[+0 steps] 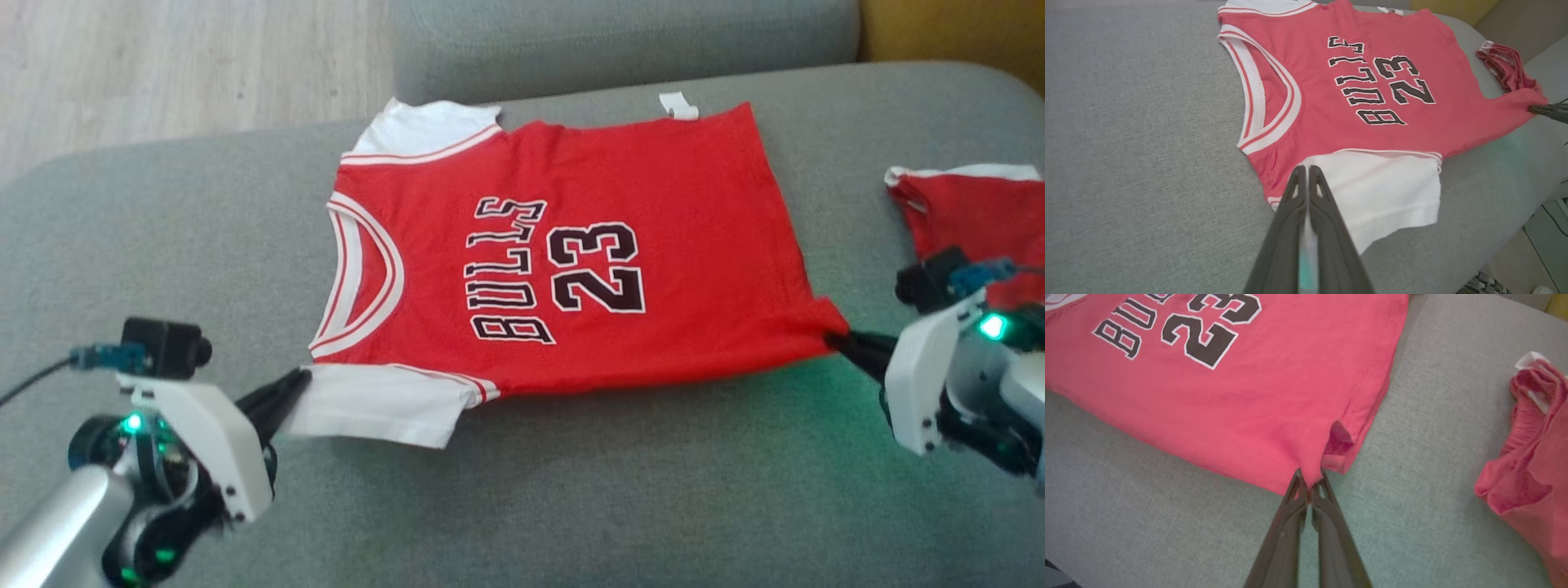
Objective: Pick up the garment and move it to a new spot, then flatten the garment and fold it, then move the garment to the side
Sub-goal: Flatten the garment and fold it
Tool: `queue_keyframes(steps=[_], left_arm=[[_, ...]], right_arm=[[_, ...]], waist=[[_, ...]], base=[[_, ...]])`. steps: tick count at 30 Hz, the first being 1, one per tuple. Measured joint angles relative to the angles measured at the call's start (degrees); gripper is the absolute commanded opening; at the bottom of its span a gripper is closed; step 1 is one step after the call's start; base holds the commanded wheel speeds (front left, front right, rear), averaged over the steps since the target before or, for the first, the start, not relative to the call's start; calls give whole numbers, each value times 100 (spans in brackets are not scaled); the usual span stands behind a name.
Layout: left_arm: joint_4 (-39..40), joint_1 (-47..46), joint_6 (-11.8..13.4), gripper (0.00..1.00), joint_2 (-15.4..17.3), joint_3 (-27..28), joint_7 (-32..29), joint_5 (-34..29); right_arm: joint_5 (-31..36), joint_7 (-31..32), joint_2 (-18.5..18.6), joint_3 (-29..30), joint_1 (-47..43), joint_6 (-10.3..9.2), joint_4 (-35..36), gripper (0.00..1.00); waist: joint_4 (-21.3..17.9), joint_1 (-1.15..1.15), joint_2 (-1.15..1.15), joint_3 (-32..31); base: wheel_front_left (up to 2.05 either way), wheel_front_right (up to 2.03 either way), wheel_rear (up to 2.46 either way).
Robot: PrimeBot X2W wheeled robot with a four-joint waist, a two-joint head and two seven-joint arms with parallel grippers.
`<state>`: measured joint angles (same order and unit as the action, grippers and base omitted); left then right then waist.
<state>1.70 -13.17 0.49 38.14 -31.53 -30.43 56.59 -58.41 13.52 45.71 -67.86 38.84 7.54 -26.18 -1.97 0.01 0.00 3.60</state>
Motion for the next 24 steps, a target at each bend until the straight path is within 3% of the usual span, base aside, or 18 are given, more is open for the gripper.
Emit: queue_keyframes(steps=[13, 24], left_arm=[[-967, -1357, -189, 0, -209, -219, -639, -190], [-1834, -2150, -361, 0, -467, -454, -781, -516]], right_arm=[[48, -41, -410, 34, 701, 0, -601, 0], [49, -120, -731, -138, 1116, 0, -1015, 0]], waist=[[-79, 0, 0, 432], [-119, 0, 0, 708]], base=[[0, 0, 0], [0, 0, 0]])
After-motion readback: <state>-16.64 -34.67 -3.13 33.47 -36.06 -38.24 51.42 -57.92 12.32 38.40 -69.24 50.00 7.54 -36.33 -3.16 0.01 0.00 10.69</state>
